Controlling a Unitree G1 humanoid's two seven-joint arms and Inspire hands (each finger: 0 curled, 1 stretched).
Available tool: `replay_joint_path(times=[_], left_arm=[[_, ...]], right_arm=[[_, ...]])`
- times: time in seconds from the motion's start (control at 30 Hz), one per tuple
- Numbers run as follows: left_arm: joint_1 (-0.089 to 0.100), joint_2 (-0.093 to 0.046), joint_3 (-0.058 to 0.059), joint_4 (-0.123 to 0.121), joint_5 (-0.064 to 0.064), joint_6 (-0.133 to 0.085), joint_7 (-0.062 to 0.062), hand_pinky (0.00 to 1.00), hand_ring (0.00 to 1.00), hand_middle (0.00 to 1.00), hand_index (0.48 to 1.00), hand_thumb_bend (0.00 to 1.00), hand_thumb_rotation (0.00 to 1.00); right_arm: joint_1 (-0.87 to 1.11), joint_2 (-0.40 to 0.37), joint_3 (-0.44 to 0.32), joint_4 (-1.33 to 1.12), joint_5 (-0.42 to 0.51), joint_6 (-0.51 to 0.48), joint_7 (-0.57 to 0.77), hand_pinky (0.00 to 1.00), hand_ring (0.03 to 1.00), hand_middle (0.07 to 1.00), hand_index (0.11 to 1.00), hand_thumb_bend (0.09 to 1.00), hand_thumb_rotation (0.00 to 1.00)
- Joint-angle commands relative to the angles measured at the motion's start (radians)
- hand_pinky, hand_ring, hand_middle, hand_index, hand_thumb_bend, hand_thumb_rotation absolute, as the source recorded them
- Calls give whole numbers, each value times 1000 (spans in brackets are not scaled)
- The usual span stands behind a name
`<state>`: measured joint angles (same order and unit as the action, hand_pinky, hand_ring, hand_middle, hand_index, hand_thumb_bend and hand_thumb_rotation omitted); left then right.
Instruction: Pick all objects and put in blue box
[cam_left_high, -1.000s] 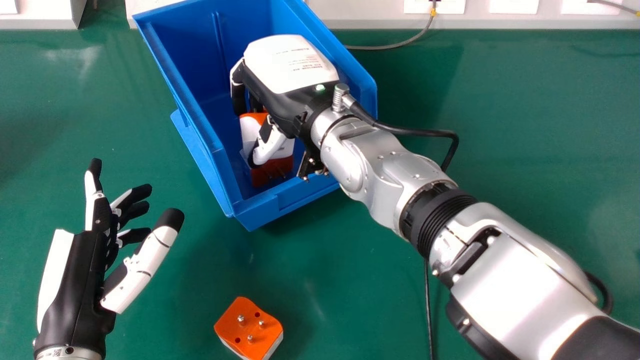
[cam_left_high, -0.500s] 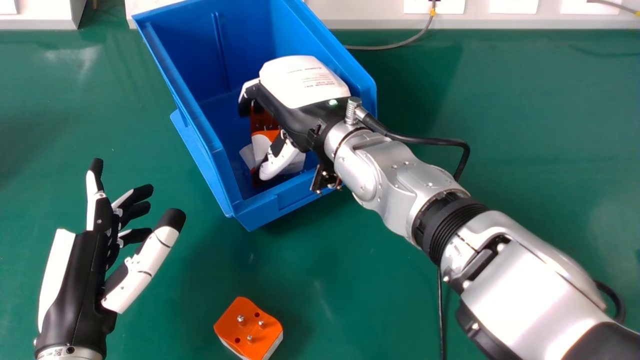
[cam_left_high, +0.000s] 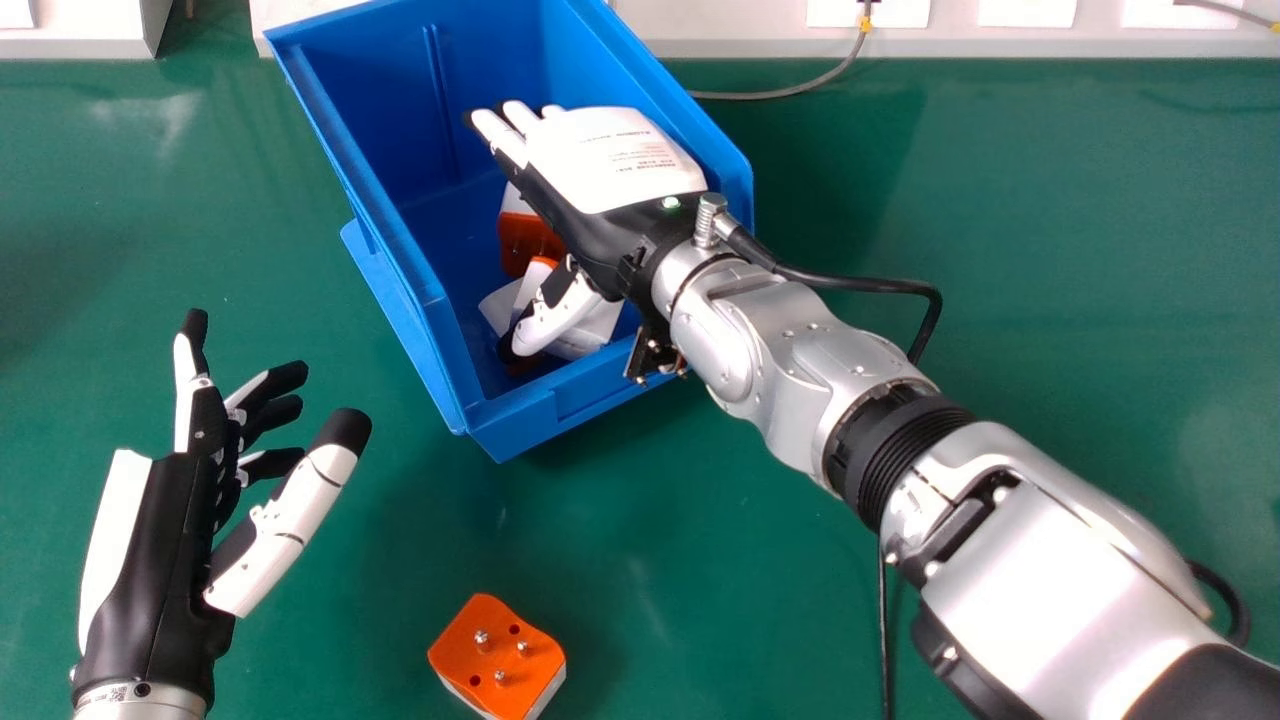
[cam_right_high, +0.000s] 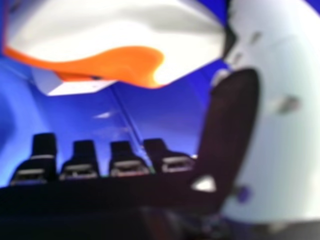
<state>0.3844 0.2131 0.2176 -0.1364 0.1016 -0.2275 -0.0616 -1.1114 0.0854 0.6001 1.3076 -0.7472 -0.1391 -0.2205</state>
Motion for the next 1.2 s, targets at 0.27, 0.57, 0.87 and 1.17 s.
replay_joint_path(times=[0.27,0.57,0.87,1.17], left_arm=[[-20,6,2,7,-14,-12,-1,755,854,874,871,695,696],[-24,4,-4,3,-9,-5,1,753,851,872,870,698,693],[-30,6,-4,0,-16,11,-6,753,850,871,869,711,693],[-30,5,-7,-19,-25,28,-12,755,850,872,869,726,695]], right_arm=[[-11,-20,-12,-30,10,4,-39,937,987,1000,970,682,288],[86,-90,-65,-210,49,-41,-103,970,992,1000,970,677,263],[410,-218,-134,-763,45,-28,-93,975,994,1000,981,655,268],[674,-271,-170,-1186,27,61,-10,973,990,1000,982,646,283]])
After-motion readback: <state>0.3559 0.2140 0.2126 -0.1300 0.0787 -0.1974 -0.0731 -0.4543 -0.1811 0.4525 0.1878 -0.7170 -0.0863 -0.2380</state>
